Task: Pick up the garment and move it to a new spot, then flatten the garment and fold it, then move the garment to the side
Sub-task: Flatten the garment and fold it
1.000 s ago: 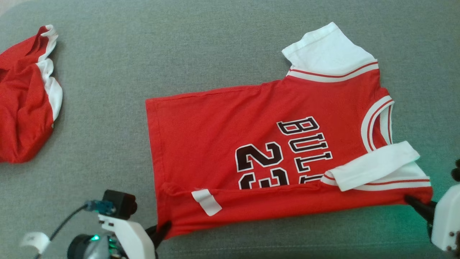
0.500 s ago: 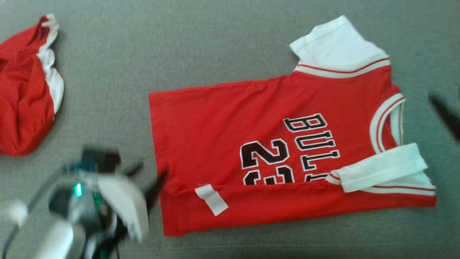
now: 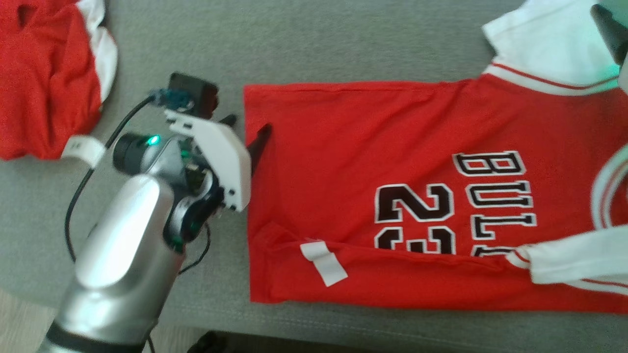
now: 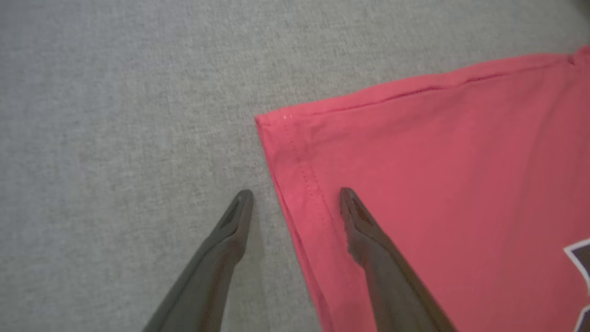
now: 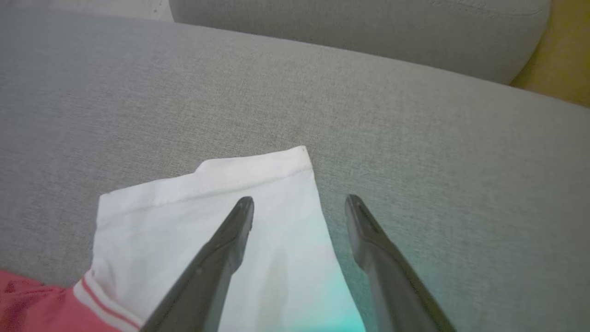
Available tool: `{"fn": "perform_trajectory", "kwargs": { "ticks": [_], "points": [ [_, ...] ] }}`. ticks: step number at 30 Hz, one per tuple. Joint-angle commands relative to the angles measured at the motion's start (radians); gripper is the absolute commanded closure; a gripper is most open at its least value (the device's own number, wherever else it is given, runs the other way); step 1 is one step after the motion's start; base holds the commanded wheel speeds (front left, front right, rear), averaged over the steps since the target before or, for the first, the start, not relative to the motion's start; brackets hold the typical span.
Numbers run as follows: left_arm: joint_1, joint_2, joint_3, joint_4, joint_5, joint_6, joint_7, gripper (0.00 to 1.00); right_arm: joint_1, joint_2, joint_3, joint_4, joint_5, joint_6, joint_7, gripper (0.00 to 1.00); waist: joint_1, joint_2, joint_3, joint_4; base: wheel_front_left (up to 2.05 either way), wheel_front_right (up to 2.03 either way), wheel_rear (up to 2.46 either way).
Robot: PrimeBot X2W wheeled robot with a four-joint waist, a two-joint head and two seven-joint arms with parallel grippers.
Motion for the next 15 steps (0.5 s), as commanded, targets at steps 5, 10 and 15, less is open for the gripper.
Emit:
{"fn": "perform_trajectory", "kwargs": {
  "ticks": [5, 10, 15],
  "points": [
    [-0.116, -0.02, 0.01, 0.068, 0.015, -0.028, -0.016, 0.0, -0.091, 0.004, 0.016, 0.119, -0.048, 0.008, -0.022, 0.0, -0.0001, 0.0, 0.044, 0.052, 0.0, 0.0, 0.0],
    [-0.174, -0.04, -0.005, 0.151, 0.02, -0.046, -0.033, 0.0, -0.135, 0.008, 0.049, 0.208, -0.048, 0.008, -0.009, 0.0, -0.0001, 0.0, 0.057, 0.043, 0.0, 0.0, 0.0],
    [-0.191, -0.043, -0.015, 0.188, 0.015, -0.064, -0.037, 0.0, -0.148, 0.022, 0.074, 0.226, -0.012, 0.008, -0.009, 0.0, -0.0001, 0.0, 0.058, 0.031, 0.0, 0.0, 0.0]
  ]
}}
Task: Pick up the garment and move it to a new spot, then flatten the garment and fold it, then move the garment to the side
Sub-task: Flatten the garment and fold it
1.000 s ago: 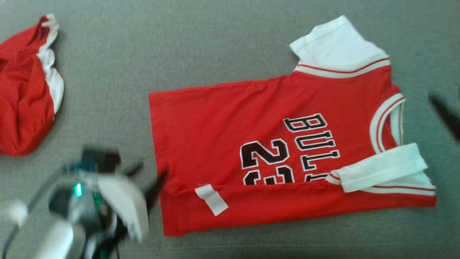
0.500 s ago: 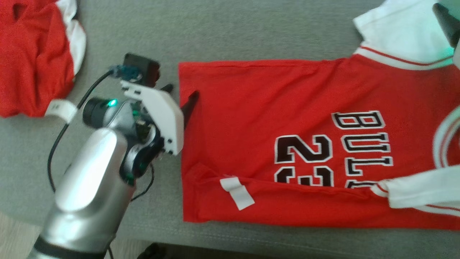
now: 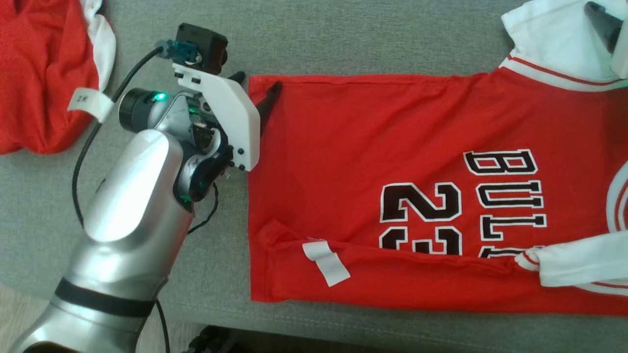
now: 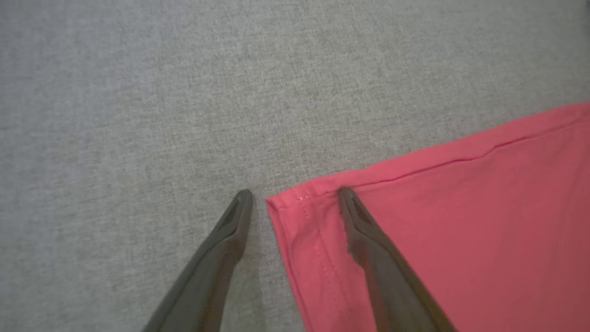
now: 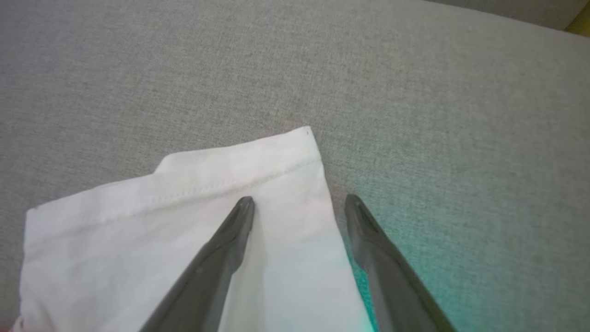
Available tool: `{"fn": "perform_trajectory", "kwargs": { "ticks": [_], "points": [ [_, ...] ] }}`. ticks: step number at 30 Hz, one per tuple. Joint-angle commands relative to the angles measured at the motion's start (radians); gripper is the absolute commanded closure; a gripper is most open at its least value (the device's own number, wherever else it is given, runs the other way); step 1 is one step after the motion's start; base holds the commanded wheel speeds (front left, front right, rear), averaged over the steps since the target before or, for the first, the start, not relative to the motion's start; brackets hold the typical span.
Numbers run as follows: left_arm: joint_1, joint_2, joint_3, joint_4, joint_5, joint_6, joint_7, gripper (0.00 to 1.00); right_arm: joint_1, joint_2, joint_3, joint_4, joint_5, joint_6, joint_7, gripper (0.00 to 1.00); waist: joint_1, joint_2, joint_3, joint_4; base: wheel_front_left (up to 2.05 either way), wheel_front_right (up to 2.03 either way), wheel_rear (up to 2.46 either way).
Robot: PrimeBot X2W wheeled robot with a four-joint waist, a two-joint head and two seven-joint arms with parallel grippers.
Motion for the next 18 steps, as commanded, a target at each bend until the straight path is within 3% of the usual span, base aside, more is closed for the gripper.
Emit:
{"fn": "perform_trajectory", "kwargs": {
  "ticks": [1, 2, 3, 4, 11, 18],
  "points": [
    [-0.004, 0.022, 0.015, 0.004, 0.002, -0.013, 0.016, 0.0, -0.008, 0.014, 0.018, -0.018, 0.019, 0.008, 0.006, 0.42, 0.0, 0.0, -0.001, -0.002, 0.0, 0.0, 0.0],
    [-0.003, 0.02, 0.01, 0.008, -0.004, -0.022, 0.02, 0.54, -0.008, 0.017, 0.019, -0.014, 0.028, 0.008, 0.004, 0.75, 0.0, 0.0, -0.004, -0.003, 0.0, 0.0, 0.0],
    [-0.001, 0.016, 0.006, 0.012, -0.012, -0.032, 0.023, 0.78, -0.008, 0.021, 0.018, -0.01, 0.036, 0.008, 0.002, 1.0, 0.0, 0.0, -0.006, -0.004, 0.0, 0.0, 0.0],
    [0.001, 0.013, 0.003, 0.014, -0.021, -0.042, 0.029, 1.0, -0.008, 0.024, 0.022, -0.008, 0.045, 0.008, 0.002, 1.0, 0.0, 0.0, -0.008, -0.005, 0.0, 0.0, 0.0],
    [0.0, 0.024, -0.016, -0.01, -0.049, -0.082, 0.045, 1.0, -0.025, 0.02, 0.031, -0.018, 0.091, 0.008, -0.055, 1.0, 0.0, 0.0, -0.023, -0.015, 0.0, 0.0, 0.0],
    [-0.034, 0.053, 0.043, -0.038, -0.04, -0.035, -0.018, 1.0, -0.063, 0.028, -0.017, 0.019, 0.062, 0.008, -0.222, 1.0, 0.0, 0.0, -0.061, -0.04, 0.0, 0.0, 0.0]
  ]
}}
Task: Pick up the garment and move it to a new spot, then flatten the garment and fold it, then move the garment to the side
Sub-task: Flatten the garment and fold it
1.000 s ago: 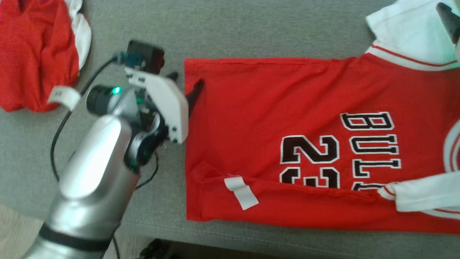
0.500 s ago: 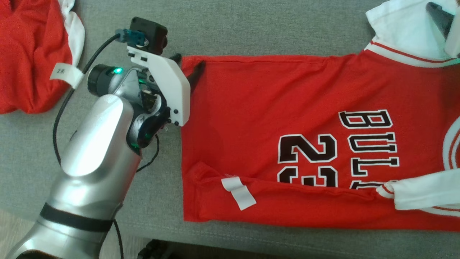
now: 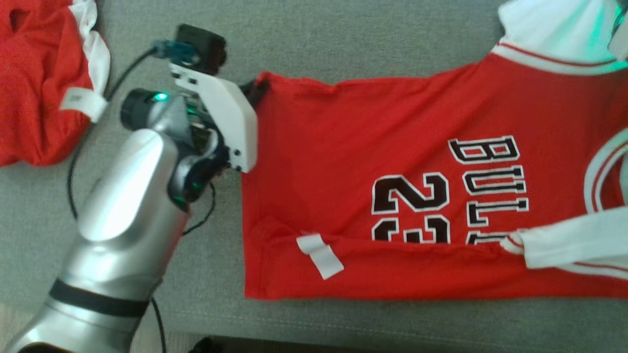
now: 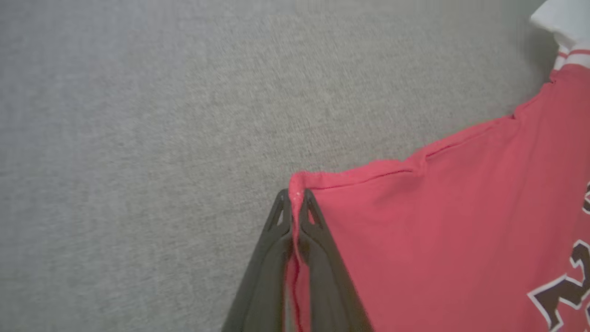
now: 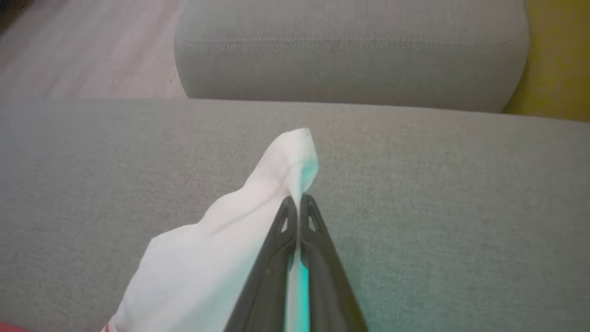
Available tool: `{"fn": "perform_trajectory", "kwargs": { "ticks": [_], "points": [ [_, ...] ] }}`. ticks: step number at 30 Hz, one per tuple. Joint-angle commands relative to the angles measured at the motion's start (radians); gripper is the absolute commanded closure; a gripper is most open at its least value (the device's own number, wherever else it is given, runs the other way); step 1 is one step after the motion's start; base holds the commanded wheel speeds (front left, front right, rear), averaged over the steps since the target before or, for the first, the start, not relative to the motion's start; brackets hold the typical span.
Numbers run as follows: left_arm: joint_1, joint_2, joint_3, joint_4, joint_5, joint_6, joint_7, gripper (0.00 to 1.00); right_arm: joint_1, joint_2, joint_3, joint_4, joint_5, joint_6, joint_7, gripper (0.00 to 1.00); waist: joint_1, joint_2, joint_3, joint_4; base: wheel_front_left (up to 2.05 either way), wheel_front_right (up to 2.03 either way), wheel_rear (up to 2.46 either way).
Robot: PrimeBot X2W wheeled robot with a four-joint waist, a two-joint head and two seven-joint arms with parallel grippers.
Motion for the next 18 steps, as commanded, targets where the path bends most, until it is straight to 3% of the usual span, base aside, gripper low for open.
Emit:
{"fn": "perform_trajectory", "kwargs": {
  "ticks": [1, 10, 18],
  "points": [
    [-0.036, 0.044, 0.051, -0.041, 0.006, 0.009, -0.012, 1.0, -0.038, 0.002, -0.006, -0.031, 0.001, 0.008, -0.026, 1.0, -0.0001, 0.0, -0.012, -0.011, 0.0, 0.0, 0.0],
    [-0.008, 0.07, 0.094, -0.104, -0.012, 0.032, -0.056, 1.0, 0.012, -0.041, 0.039, -0.091, 0.081, 0.008, -0.069, 1.0, -0.0001, 0.0, -0.05, -0.043, 0.0, 0.0, 0.0],
    [0.132, 0.115, 0.129, -0.258, -0.05, 0.051, -0.074, 1.0, 0.202, -0.145, 0.07, -0.281, 0.164, 0.008, -0.05, 1.0, -0.0001, 0.0, -0.079, -0.082, 0.0, 0.0, 0.0]
  ]
}}
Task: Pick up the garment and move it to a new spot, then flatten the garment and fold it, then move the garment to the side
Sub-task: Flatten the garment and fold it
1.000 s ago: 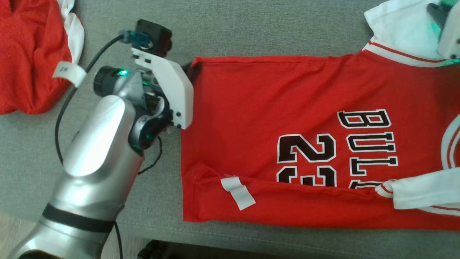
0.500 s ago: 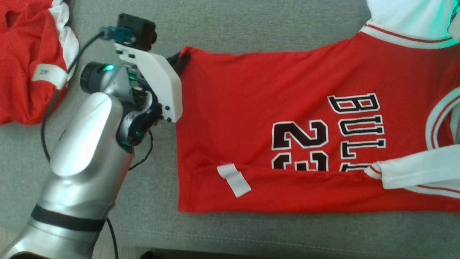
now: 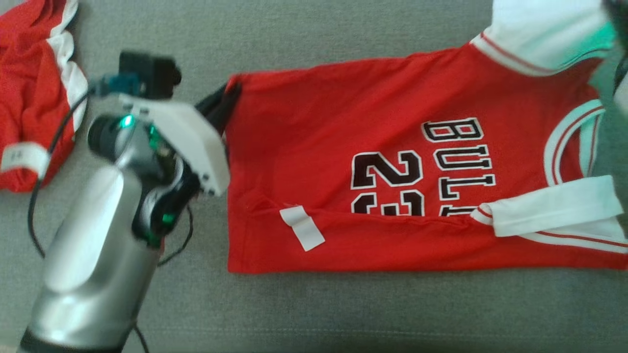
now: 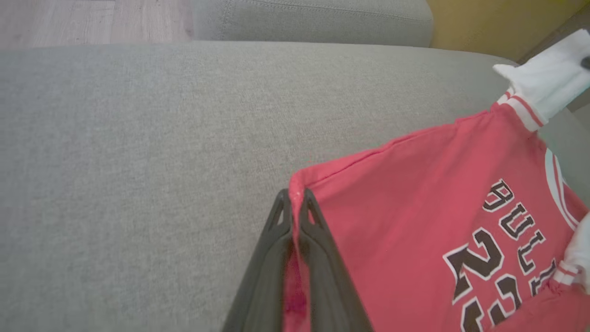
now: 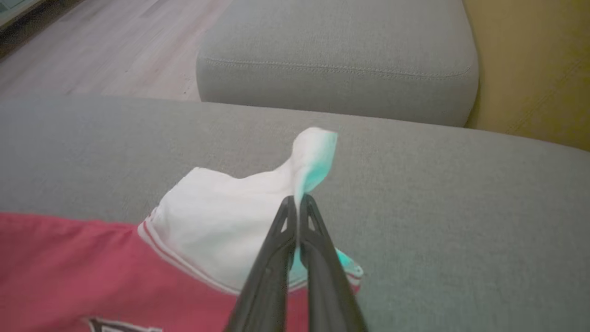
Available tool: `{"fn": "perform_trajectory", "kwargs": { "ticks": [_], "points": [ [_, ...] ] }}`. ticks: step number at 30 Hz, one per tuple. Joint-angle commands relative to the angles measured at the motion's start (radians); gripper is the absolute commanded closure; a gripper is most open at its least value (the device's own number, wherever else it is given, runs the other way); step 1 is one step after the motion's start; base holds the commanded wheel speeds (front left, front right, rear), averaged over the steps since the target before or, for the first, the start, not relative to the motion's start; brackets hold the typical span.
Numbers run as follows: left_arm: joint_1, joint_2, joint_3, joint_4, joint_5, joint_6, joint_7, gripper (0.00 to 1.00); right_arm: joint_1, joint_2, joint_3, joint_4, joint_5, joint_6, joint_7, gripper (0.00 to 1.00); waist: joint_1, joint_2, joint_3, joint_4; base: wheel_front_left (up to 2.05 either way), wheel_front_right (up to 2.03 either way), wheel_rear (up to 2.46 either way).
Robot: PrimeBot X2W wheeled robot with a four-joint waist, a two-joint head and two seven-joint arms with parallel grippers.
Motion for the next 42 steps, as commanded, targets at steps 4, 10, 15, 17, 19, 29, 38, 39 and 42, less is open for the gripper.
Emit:
{"fn": "perform_trajectory", "kwargs": {
  "ticks": [4, 10, 15, 17, 19, 29, 38, 39, 42],
  "points": [
    [0.093, 0.07, 0.058, -0.119, -0.012, 0.028, -0.01, 1.0, 0.173, -0.048, 0.02, -0.158, 0.052, 0.008, 0.038, 1.0, -0.0001, 0.0, -0.032, -0.025, 0.0, 0.0, 0.0],
    [0.243, 0.092, 0.081, -0.208, -0.033, 0.068, -0.029, 1.0, 0.357, -0.057, 0.013, -0.264, 0.062, 0.008, 0.054, 1.0, -0.0001, 0.0, -0.053, -0.055, 0.0, 0.0, 0.0],
    [0.323, 0.109, 0.104, -0.273, -0.042, 0.094, -0.042, 1.0, 0.427, -0.055, -0.041, -0.289, 0.055, 0.008, 0.052, 1.0, -0.0001, 0.0, -0.059, -0.063, 0.0, 0.0, 0.0],
    [0.341, 0.115, 0.109, -0.294, -0.046, 0.1, -0.041, 1.0, 0.447, -0.048, -0.058, -0.299, 0.059, 0.008, 0.058, 1.0, -0.0001, 0.0, -0.063, -0.063, 0.0, 0.0, 0.0],
    [0.355, 0.12, 0.111, -0.31, -0.053, 0.101, -0.034, 1.0, 0.466, -0.041, -0.066, -0.313, 0.061, 0.008, 0.068, 1.0, -0.0001, 0.0, -0.065, -0.064, 0.0, 0.0, 0.0],
    [0.418, 0.168, 0.084, -0.33, -0.043, 0.098, 0.013, 1.0, 0.541, -0.007, -0.08, -0.358, 0.061, 0.008, 0.145, 0.93, -0.0001, 0.0, -0.075, -0.083, 0.0, 0.0, 0.0],
    [0.526, 0.207, 0.063, -0.306, 0.008, 0.134, 0.003, 0.0, 0.568, 0.012, -0.137, -0.377, 0.1, 0.008, 0.22, 0.0, -0.0001, 0.0, -0.093, -0.096, 0.0, 0.0, 0.0],
    [0.535, 0.195, 0.078, -0.313, 0.012, 0.152, -0.03, 0.0, 0.563, 0.025, -0.171, -0.371, 0.103, 0.008, 0.226, 0.0, -0.0001, 0.0, -0.093, -0.097, 0.0, 0.0, 0.0],
    [0.543, 0.145, 0.112, -0.337, 0.046, 0.195, -0.171, 0.0, 0.53, 0.067, -0.256, -0.336, 0.058, 0.008, 0.247, 0.0, -0.0001, 0.0, -0.085, -0.096, 0.0, 0.0, 0.0]
  ]
}}
